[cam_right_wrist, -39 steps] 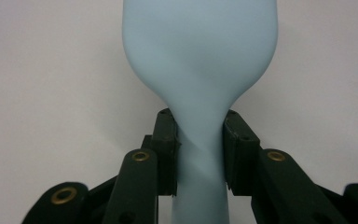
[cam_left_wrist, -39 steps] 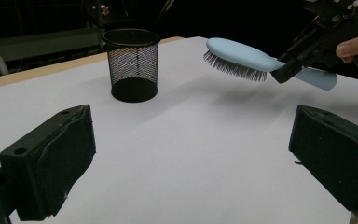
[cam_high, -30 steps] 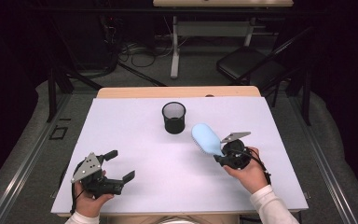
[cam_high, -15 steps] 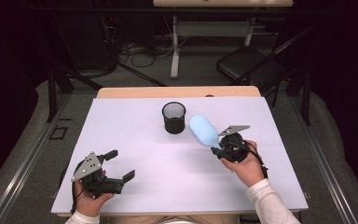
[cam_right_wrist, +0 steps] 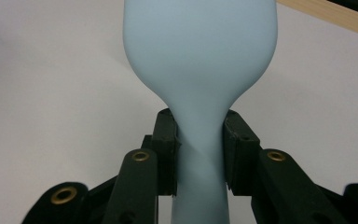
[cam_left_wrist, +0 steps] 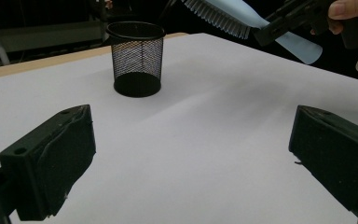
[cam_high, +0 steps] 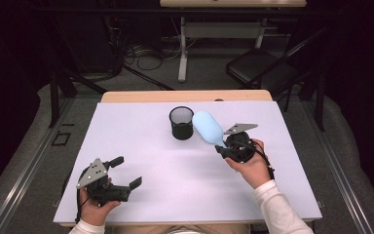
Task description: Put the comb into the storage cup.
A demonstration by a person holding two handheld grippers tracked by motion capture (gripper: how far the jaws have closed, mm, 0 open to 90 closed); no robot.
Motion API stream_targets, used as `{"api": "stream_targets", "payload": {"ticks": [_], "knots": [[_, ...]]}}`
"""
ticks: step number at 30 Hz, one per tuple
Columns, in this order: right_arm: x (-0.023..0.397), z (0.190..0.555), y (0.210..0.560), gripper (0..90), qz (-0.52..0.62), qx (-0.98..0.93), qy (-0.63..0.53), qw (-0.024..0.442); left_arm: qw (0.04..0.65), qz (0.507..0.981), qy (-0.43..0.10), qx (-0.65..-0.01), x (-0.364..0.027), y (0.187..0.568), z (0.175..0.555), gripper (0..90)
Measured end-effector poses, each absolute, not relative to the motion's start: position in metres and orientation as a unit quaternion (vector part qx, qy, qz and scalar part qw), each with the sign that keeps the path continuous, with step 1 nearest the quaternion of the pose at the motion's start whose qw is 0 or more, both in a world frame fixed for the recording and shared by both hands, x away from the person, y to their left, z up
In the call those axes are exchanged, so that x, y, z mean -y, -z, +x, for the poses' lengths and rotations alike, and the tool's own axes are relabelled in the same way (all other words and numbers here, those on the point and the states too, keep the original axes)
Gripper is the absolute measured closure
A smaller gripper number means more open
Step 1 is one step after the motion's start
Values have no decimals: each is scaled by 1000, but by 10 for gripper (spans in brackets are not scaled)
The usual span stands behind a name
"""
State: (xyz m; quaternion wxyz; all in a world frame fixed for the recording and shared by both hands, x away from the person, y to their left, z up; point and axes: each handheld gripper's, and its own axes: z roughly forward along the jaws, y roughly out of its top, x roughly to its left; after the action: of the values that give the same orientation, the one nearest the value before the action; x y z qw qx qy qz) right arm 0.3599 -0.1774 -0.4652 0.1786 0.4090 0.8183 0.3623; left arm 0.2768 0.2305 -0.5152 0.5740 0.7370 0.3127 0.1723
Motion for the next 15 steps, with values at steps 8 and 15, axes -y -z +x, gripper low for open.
{"api": "stream_targets", "payload": {"ticks": [8,15], "knots": [[165,368,460,697,397,-817,-378,178,574,737,-171,-314,-228,517,278,4],[156,370,454,697,392,-814,-389,183,575,736,-167,-317,-228,517,280,4]]}}
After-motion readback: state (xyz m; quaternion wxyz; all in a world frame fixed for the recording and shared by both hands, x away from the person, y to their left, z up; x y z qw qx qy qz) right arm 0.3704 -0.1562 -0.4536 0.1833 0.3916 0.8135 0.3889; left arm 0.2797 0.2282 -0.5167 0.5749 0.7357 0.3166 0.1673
